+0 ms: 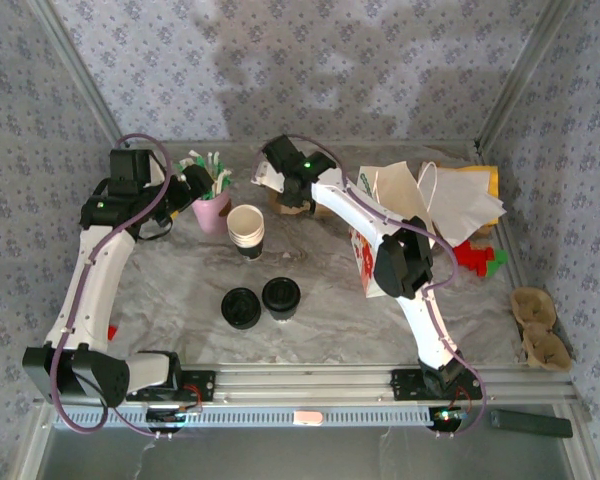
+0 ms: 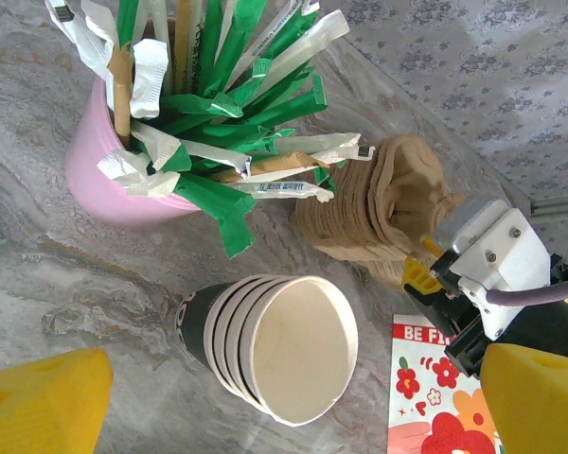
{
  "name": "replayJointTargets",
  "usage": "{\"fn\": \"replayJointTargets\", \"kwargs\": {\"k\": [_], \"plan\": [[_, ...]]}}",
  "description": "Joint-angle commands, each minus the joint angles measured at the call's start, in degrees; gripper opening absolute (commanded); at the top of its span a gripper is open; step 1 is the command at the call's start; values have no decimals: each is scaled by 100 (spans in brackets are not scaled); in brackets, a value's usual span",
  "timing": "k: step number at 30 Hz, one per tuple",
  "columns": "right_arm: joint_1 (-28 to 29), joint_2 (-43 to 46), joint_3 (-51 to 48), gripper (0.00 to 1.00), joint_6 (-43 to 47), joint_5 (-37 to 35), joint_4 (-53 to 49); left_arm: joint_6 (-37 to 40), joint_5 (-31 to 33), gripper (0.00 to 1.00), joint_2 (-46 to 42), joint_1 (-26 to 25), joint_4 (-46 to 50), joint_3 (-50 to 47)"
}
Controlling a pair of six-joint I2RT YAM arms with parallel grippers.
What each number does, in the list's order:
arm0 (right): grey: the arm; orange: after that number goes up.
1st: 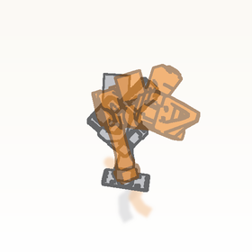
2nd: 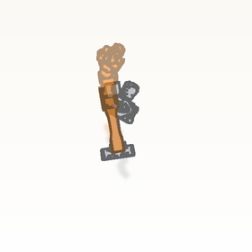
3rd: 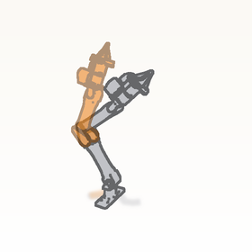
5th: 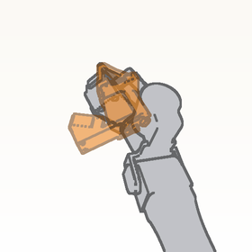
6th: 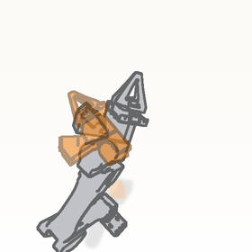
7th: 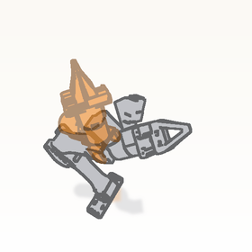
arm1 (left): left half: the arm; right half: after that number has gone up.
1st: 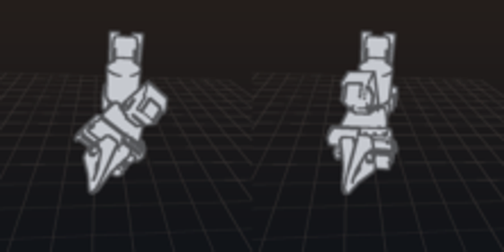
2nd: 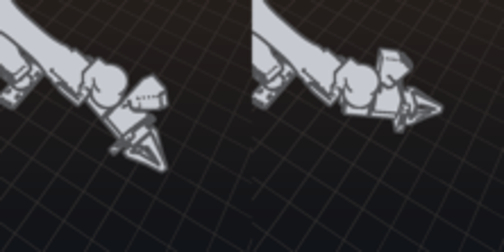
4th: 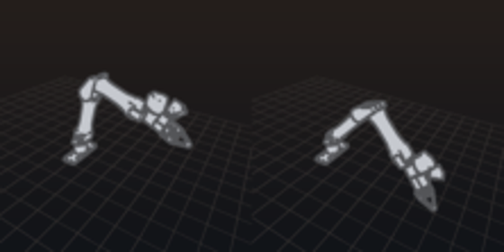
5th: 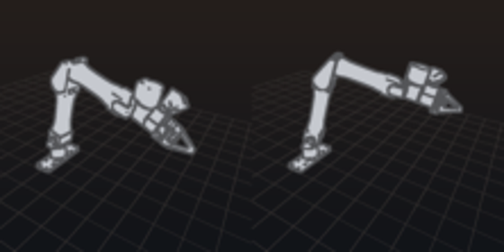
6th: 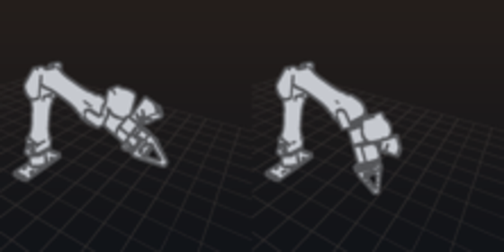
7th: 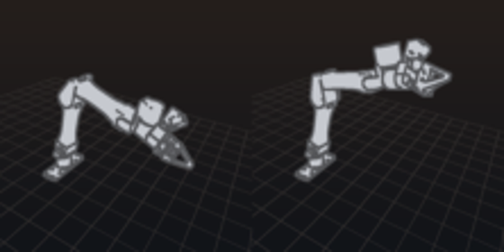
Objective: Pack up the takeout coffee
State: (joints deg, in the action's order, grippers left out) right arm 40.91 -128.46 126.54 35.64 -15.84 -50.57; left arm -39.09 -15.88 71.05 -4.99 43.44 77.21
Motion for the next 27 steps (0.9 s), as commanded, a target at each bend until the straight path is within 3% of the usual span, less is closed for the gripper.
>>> {"fn": "replayJointTargets", "kwargs": {"k": [1,27], "plan": [[34,-71,123,28,77,-106,-84,-37,-38,100,-29,-29,-101,154],[21,-247,177,29,-14,-287,79,-33,-33,100,8,-36,-118,164]]}}
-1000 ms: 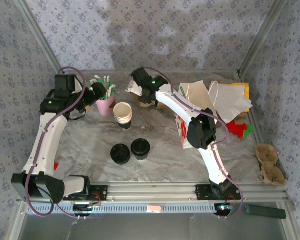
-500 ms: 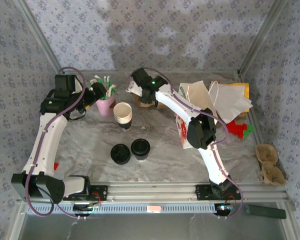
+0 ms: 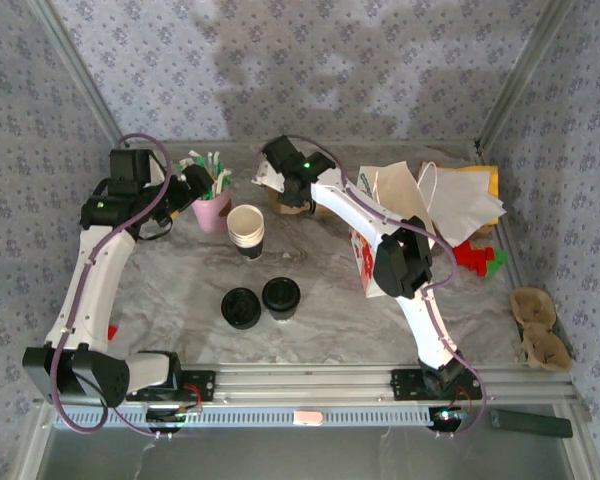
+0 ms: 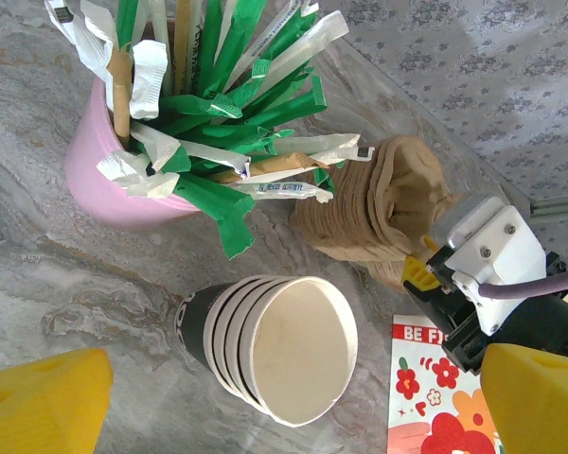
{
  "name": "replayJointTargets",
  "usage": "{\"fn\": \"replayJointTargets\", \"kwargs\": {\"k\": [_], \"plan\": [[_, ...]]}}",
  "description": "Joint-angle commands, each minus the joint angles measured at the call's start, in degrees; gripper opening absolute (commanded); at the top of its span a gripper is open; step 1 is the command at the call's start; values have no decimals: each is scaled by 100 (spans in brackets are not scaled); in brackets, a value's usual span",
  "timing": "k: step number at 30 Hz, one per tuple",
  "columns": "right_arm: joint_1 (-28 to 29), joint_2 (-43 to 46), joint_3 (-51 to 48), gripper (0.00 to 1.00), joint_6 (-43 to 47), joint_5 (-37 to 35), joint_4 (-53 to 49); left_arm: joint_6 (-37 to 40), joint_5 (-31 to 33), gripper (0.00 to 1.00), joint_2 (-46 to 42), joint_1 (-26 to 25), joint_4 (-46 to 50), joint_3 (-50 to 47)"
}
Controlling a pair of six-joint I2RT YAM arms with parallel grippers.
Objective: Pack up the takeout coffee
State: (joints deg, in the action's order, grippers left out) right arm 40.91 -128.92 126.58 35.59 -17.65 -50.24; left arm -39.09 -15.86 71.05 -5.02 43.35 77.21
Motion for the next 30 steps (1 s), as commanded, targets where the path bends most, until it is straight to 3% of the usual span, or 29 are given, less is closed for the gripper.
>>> {"fn": "replayJointTargets", "kwargs": {"k": [1,15,26,30], "plan": [[22,-211,175,29,-19,-107,53,-37,-40,100,14,-29,-112,169],[-16,-273,196,28,-73,-63,153,-20,-53,100,65,-34,-109,207],[-45,-256,201,1,-227,13,182,-20,-57,100,52,-32,-75,251],[-73,-223,224,0,-288,125,153,-20,-48,100,30,-28,-66,255]]}}
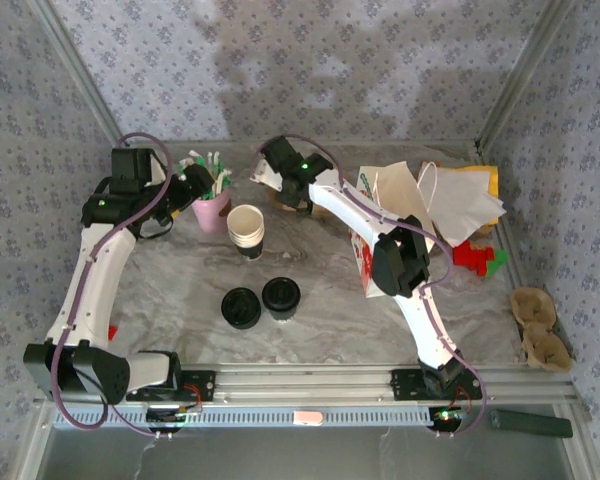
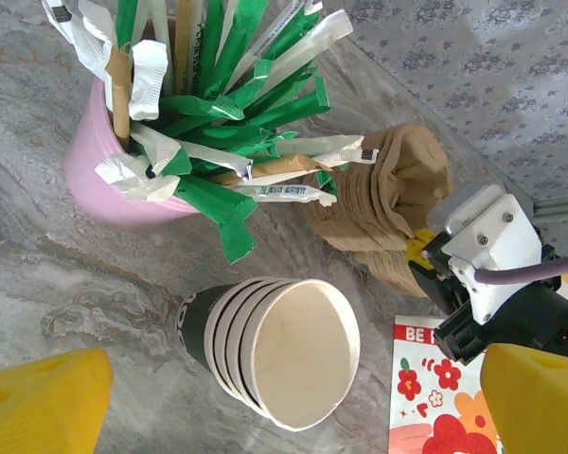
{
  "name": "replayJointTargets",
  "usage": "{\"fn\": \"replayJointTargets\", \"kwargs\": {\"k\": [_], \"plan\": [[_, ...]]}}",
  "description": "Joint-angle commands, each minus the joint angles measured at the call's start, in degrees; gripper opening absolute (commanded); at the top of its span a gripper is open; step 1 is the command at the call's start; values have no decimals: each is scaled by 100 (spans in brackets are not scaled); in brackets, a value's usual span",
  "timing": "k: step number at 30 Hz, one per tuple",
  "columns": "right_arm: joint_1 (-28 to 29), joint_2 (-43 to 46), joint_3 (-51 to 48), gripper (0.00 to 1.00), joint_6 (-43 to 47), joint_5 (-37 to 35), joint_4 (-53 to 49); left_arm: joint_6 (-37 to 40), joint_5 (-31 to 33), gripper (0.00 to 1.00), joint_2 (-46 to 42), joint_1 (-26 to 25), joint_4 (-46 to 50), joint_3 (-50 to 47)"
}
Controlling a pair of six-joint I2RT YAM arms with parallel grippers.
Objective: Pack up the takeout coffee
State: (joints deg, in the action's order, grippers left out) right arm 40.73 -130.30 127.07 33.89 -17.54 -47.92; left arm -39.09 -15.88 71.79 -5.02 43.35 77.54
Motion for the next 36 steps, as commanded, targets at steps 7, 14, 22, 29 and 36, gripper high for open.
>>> {"fn": "replayJointTargets", "kwargs": {"k": [7,14,22,29,36], "plan": [[-93,-54,312,0,-272,268,-155,-19,-40,100,-68,-27,-41,217],[-114,144,272,0,-540,452,-130,-80,-53,100,-85,-39,-88,200],[-238,195,245,0,-902,667,-200,-77,5,100,-86,-118,20,314],[-373,629,-127,0,-1381,1106,95,-134,76,100,-17,-266,11,406],[-607,928,-482,0,-1744,1417,250,-168,211,100,122,-494,39,580]]}}
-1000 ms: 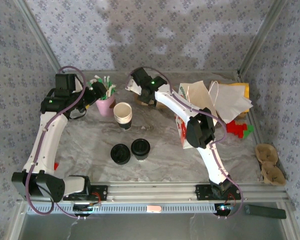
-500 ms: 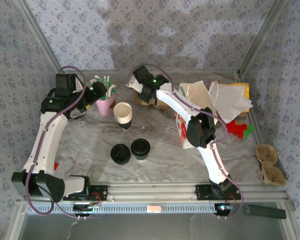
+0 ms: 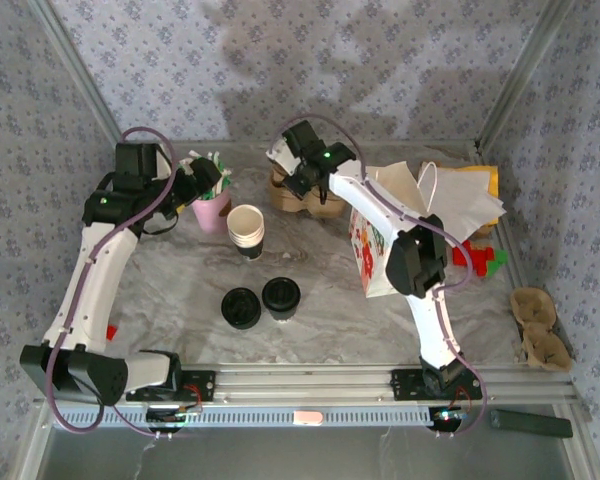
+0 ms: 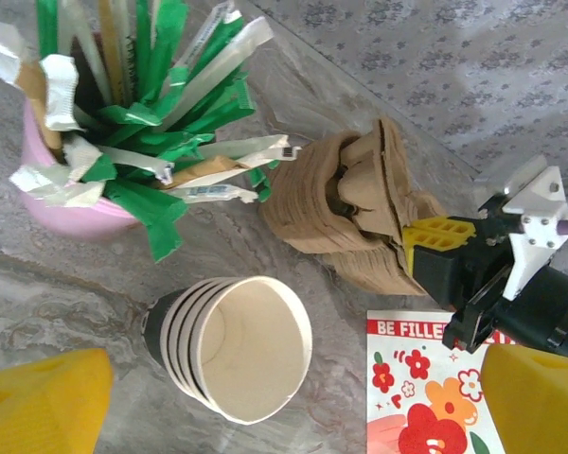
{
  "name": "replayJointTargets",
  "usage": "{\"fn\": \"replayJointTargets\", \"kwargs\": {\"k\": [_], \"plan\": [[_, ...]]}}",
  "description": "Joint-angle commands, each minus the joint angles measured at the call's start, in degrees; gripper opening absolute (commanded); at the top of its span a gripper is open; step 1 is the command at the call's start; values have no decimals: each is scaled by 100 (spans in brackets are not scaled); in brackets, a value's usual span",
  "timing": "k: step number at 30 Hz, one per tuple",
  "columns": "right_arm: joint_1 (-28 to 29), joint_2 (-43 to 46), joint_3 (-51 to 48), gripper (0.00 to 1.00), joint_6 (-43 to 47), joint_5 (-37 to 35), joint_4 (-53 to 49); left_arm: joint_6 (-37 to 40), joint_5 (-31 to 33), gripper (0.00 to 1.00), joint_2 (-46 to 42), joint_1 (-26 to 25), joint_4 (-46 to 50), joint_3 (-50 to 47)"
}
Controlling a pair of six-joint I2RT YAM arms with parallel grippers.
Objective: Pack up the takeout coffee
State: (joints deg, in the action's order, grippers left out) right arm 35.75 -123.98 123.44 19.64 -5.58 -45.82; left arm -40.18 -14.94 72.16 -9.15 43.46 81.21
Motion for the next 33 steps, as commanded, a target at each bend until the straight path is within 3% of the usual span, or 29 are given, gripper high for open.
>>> {"fn": "replayJointTargets", "kwargs": {"k": [1,10,17,33], "plan": [[-136,341,-186,0,-363,233,76,-64,130,100,111,-124,19,225],[-365,603,-619,0,-662,623,451,-208,326,100,676,-668,-187,501],[-531,710,-812,0,-882,887,681,-238,517,100,1799,-1085,-124,1301],[-807,917,-1196,0,-1146,1444,1109,-612,285,100,3985,-1392,-137,3195]]}}
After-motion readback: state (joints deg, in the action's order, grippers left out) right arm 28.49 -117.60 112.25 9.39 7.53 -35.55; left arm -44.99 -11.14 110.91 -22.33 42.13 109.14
